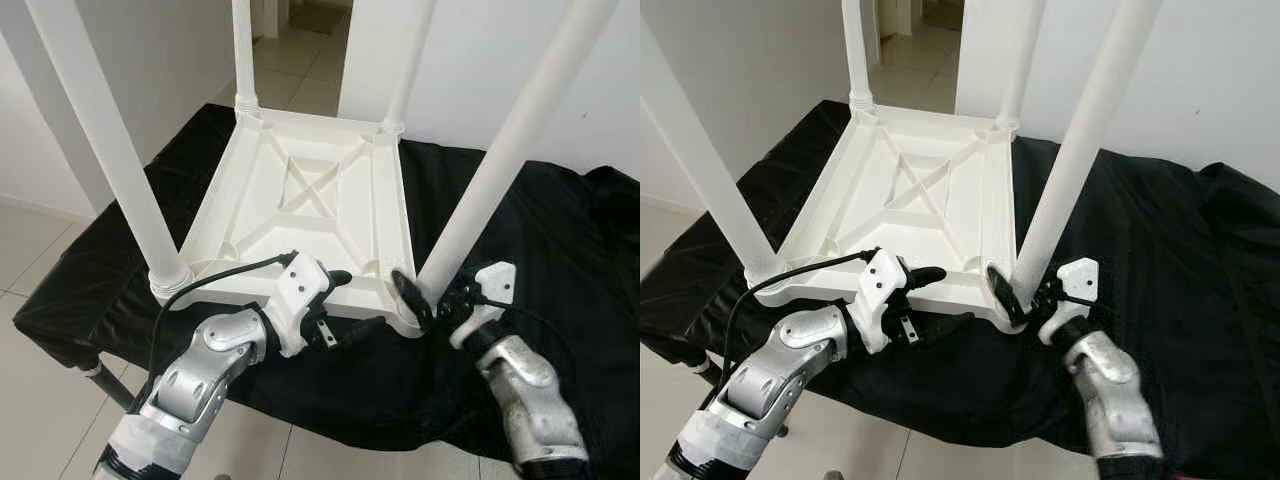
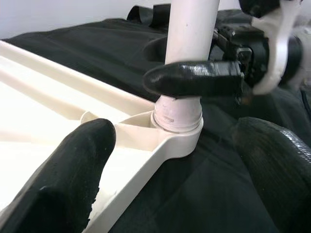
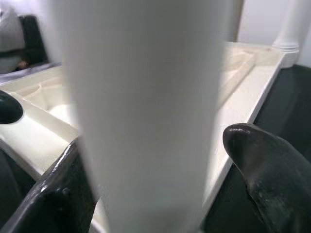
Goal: Building children table
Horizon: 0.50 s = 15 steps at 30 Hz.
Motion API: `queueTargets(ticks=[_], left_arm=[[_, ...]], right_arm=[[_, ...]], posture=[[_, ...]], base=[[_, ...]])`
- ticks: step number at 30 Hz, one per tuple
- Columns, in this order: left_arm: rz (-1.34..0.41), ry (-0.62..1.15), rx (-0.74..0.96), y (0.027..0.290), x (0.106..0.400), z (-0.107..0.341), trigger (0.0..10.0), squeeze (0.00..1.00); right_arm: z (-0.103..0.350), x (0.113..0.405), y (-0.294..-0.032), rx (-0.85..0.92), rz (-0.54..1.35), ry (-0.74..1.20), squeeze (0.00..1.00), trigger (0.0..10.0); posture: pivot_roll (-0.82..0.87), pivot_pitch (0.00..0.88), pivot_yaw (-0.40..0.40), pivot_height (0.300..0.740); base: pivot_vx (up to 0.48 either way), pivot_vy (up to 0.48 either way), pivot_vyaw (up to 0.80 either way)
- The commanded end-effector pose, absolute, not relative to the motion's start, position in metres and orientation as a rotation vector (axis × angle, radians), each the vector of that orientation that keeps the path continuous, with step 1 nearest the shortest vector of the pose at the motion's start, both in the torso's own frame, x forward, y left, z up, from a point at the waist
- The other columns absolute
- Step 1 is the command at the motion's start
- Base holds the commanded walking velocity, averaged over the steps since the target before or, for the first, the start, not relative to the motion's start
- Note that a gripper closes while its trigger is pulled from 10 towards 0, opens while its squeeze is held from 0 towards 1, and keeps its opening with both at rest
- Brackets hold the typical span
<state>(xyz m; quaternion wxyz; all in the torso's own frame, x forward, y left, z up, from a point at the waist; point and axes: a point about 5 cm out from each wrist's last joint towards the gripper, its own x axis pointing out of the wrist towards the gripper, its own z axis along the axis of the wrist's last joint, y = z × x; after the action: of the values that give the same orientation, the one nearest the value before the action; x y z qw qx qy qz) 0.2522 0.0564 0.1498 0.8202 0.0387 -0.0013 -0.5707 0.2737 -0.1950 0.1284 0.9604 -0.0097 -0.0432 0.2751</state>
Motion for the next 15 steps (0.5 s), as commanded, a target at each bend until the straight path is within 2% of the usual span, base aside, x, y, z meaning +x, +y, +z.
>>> queueTargets(ticks=[1,5,6,8,9,12,13,14,15], left_arm=[[-1.233,-0.006,0.096,0.054,0.252,0.152,10.0,0.0],[-1.237,-0.01,0.098,0.052,0.252,0.153,10.0,0.0],[-1.242,-0.01,0.1,0.052,0.252,0.153,10.0,0.0],[-1.242,-0.01,0.1,0.052,0.252,0.153,10.0,0.0],[-1.244,-0.011,0.1,0.051,0.252,0.153,10.0,0.0],[-1.245,-0.011,0.1,0.051,0.252,0.153,10.0,0.0],[-1.245,-0.012,0.1,0.051,0.253,0.153,10.0,0.0],[-1.246,-0.015,0.101,0.051,0.253,0.154,10.0,0.0],[-1.246,-0.015,0.101,0.051,0.253,0.154,10.0,0.0]], right_arm=[[0.126,0.279,-0.197,-0.018,0.606,-0.062,0.0,10.0],[0.125,0.283,-0.196,-0.024,0.651,-0.043,0.0,10.0],[0.124,0.286,-0.194,-0.031,0.709,-0.02,0.0,6.4],[0.124,0.286,-0.194,-0.031,0.709,-0.02,0.0,6.4],[0.122,0.287,-0.193,-0.034,0.729,-0.009,0.0,4.3],[0.121,0.288,-0.193,-0.039,0.744,0.0,0.0,4.3],[0.119,0.288,-0.193,-0.048,0.754,0.008,0.0,3.8],[0.117,0.29,-0.196,-0.054,0.768,0.019,0.0,0.0],[0.117,0.29,-0.196,-0.054,0.768,0.019,0.0,0.0]], posture=[[-0.04,0.0,-0.055,0.74],[-0.04,0.0,-0.052,0.74],[-0.03,0.0,-0.053,0.74],[-0.03,0.0,-0.053,0.74],[-0.03,0.0,-0.052,0.74],[-0.03,0.0,-0.052,0.74],[-0.03,0.0,-0.053,0.74],[-0.03,0.0,-0.054,0.74],[-0.03,0.0,-0.054,0.74]], base=[[0.0,0.0,0.0],[0.0,0.0,0.0],[0.0,0.0,0.0],[0.0,0.0,0.0],[0.0,0.0,0.0],[0.0,0.0,0.0],[0.0,0.0,0.0],[0.0,0.0,0.0],[0.0,0.0,0.0]])
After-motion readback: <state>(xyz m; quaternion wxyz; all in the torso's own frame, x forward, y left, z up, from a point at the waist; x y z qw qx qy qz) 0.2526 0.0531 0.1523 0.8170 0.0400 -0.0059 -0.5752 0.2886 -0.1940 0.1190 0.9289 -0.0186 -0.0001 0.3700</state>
